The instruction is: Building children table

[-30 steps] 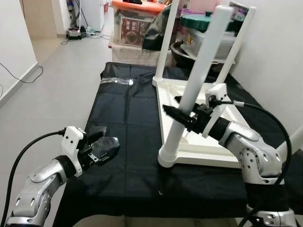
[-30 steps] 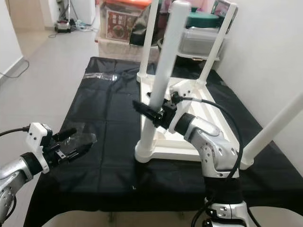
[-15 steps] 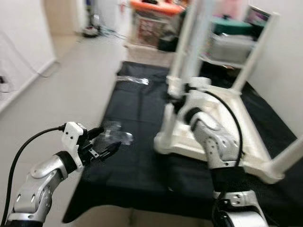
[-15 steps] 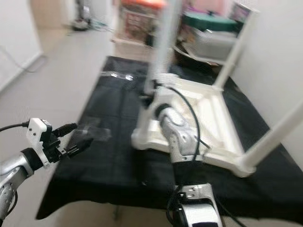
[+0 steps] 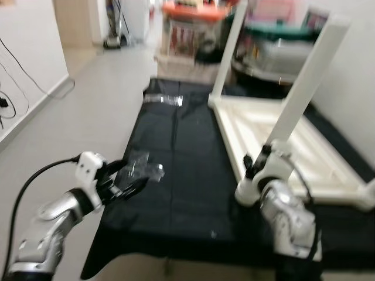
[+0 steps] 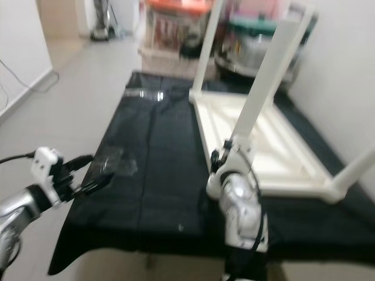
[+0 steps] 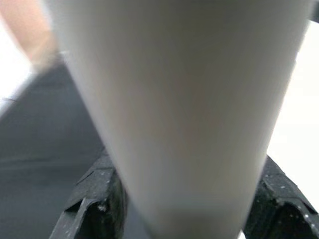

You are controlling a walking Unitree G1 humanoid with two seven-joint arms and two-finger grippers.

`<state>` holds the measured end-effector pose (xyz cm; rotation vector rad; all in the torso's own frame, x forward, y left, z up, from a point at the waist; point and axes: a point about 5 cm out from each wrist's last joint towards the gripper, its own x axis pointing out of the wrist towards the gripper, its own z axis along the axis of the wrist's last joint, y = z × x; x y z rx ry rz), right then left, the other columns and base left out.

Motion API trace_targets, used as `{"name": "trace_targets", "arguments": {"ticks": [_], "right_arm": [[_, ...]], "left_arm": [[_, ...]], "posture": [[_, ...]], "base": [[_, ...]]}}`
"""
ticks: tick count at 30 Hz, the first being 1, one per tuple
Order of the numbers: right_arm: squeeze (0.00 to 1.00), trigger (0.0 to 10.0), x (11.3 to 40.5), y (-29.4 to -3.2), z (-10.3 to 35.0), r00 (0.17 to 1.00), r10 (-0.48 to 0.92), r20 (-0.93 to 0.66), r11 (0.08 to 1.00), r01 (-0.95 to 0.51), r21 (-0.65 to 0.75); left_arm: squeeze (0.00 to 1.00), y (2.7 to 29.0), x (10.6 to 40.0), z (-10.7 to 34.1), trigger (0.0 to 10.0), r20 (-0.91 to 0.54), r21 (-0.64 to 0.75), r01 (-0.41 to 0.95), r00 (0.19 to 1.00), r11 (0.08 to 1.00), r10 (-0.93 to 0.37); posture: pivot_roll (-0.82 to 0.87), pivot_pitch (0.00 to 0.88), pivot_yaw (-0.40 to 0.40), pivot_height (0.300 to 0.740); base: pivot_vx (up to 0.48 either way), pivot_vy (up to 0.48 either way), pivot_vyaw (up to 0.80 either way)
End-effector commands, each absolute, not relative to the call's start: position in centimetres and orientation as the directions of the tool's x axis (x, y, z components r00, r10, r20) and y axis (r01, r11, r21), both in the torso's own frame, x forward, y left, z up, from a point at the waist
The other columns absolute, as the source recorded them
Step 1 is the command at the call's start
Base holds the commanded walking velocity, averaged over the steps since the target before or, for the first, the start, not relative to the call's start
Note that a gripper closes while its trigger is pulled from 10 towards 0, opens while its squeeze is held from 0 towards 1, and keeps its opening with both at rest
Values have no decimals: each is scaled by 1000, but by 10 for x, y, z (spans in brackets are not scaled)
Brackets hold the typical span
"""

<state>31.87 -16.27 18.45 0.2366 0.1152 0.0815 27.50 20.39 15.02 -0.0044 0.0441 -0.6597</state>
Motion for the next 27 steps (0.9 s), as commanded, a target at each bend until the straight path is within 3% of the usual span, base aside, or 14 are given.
{"name": "trace_targets", "arguments": {"ticks": [1,3,12,13,15,16,17,18,20,21,22,23,25,27], "right_arm": [[0,10000,322,-145,215,933,352,77,898,-359,255],[0,10000,321,-149,231,829,535,164,817,-557,151],[0,10000,334,-150,227,662,739,121,662,-748,52],[0,5882,330,-143,224,587,804,99,587,-809,32],[0,5882,330,-143,224,587,804,99,587,-809,32],[0,2314,325,-134,221,521,850,79,521,-853,25],[0,0,320,-128,217,483,873,64,482,-876,26],[0,0,322,-125,210,510,860,24,509,-860,17],[0,0,330,-124,203,600,800,-21,600,-800,3],[0,0,347,-135,192,783,616,-87,787,-616,18],[0,0,358,-142,185,876,463,-138,885,-465,16],[0,0,367,-167,178,976,125,-178,992,-120,38],[0,0,367,-192,168,946,-219,-241,970,237,50],[0,0,343,-196,157,911,-324,-255,936,348,55]], "left_arm": [[0,201,275,148,10000,-54,-26,628,776,778,-628],[0,201,276,149,10000,-51,-26,627,777,779,-627],[0,201,276,149,10000,-50,-23,624,779,781,-624],[0,201,276,149,10000,-51,-22,622,782,783,-622],[0,201,276,149,10000,-51,-22,622,782,783,-622],[0,201,276,149,10000,-51,-21,619,784,785,-619],[0,202,275,149,10000,-52,-20,617,785,787,-617],[0,202,275,148,10000,-52,-20,616,786,787,-616],[0,202,275,148,10000,-52,-20,616,786,787,-616],[0,202,274,148,10000,-53,-20,617,785,787,-617],[0,202,274,148,10000,-53,-21,617,785,787,-617],[0,203,274,148,10000,-54,-22,619,784,785,-619],[0,203,274,148,10000,-55,-22,620,782,784,-620],[0,203,274,149,10000,-55,-24,623,780,782,-624]], "posture": [[93,0,-137,740],[98,0,-140,740],[123,0,-160,740],[133,0,-168,740],[133,0,-168,740],[135,0,-169,740],[138,0,-170,740],[139,0,-169,740],[139,0,-169,740],[133,0,-164,740],[133,0,-164,740],[126,0,-157,740],[126,0,-157,740],[124,0,-156,740]], "base": [[0,0,0],[0,0,0],[0,0,0],[0,0,0],[0,0,0],[0,0,0],[0,0,0],[0,0,0],[0,0,0],[0,0,0],[0,0,0],[0,0,0],[0,0,0],[0,0,0]]}}
